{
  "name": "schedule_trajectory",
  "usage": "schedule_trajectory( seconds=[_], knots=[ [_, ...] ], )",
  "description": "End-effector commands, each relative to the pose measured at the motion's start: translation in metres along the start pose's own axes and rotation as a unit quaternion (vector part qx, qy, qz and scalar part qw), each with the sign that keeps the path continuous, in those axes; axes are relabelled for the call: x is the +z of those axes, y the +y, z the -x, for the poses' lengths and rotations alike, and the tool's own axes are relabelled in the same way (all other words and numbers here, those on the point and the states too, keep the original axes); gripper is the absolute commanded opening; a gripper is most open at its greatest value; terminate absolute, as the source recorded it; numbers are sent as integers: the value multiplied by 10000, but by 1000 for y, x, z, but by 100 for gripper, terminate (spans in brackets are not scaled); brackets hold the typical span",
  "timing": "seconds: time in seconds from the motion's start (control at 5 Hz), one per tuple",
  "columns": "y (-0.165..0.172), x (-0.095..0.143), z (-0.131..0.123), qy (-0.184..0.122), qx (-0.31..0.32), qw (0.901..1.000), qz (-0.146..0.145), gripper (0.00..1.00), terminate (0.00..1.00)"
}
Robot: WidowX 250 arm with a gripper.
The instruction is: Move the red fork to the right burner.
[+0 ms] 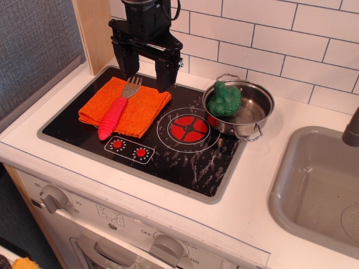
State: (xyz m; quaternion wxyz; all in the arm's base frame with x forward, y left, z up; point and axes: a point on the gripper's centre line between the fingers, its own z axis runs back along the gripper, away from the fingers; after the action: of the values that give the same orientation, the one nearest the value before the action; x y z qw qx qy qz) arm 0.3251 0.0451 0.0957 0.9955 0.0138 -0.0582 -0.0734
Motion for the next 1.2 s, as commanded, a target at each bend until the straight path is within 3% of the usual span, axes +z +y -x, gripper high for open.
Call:
schedule_trajectory(
  seconds=[0.0, 0.2, 0.6, 0.8, 1.0],
  knots=[
    [0, 0, 0, 0, 0, 10000, 0, 100, 0],
    [10, -1, 5, -179, 445, 9984, 289, 100, 0],
    [25, -10, 19, -202, 869, 9951, 437, 100, 0],
    [38, -26, 21, -88, 995, 9943, 360, 100, 0],
    [54, -39, 23, -65, 1154, 9933, 7, 100, 0]
  ],
)
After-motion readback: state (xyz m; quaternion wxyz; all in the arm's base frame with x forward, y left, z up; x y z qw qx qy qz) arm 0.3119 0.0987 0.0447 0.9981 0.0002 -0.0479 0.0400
